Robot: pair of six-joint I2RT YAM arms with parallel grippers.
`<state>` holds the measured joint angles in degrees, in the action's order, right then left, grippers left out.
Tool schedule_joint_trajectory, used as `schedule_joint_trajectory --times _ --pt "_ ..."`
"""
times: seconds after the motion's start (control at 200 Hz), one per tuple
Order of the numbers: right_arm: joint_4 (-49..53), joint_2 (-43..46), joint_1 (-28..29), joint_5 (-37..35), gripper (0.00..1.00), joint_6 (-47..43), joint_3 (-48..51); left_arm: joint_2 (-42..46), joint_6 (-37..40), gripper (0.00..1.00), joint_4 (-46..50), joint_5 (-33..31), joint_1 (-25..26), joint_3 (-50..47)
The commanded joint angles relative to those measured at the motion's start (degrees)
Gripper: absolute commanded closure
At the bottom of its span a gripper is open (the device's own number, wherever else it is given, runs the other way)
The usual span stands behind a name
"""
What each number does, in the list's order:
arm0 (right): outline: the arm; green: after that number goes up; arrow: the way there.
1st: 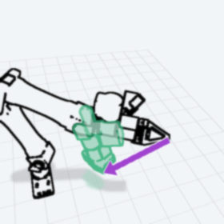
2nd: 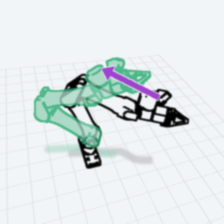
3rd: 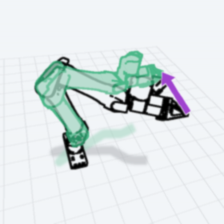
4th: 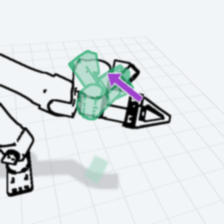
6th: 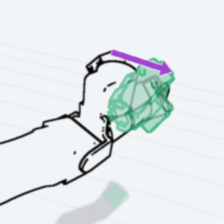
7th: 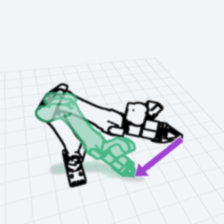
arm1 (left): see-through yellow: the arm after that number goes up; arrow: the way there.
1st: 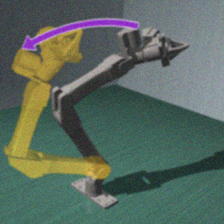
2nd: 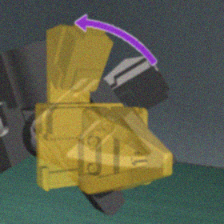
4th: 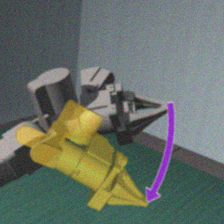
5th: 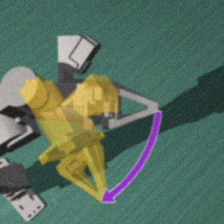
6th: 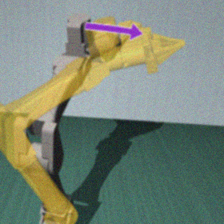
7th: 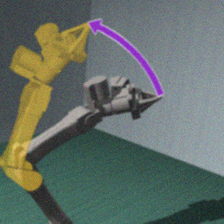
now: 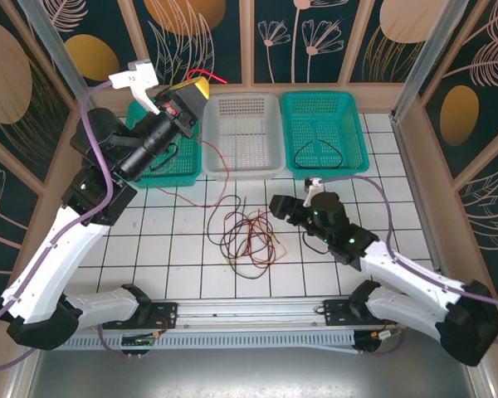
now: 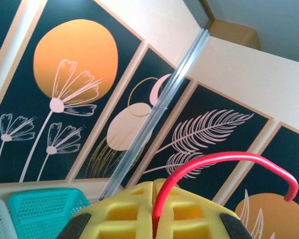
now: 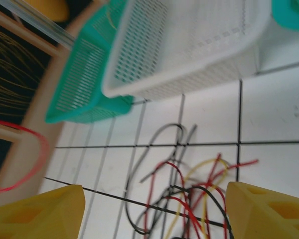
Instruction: Untangle the cables
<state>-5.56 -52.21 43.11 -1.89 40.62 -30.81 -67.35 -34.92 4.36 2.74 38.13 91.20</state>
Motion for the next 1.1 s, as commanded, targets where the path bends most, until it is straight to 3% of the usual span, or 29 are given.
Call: schedule_joint_trajectory --times 0.0,0.325,0.676,0.866,1.096 --pt "2.04 2.13 0.31 -0.63 0.23 -0.39 -1.01 1.17 -2.16 1.00 -2.10 -2.49 -0.26 -1.42" --pt "-4.50 -10.09 4.50 2.07 0.17 4.83 -10.18 1.43 -4.63 1.00 -4.65 -3.27 -0.25 -3.44" --pt "-12.74 -20.23 5.84 -3.30 0.10 12.14 -11.54 0.86 -9.36 1.00 -9.98 -0.30 -0.30 -5.89" --pt "-16.89 -26.62 6.17 -0.13 0.11 13.26 -13.88 1.59 -10.18 1.00 -11.30 -0.55 -0.25 -6.65" --pt "-20.47 -28.29 6.72 2.06 0.11 13.77 -13.76 1.63 -10.69 1.00 -12.40 -0.53 -0.25 -7.10"
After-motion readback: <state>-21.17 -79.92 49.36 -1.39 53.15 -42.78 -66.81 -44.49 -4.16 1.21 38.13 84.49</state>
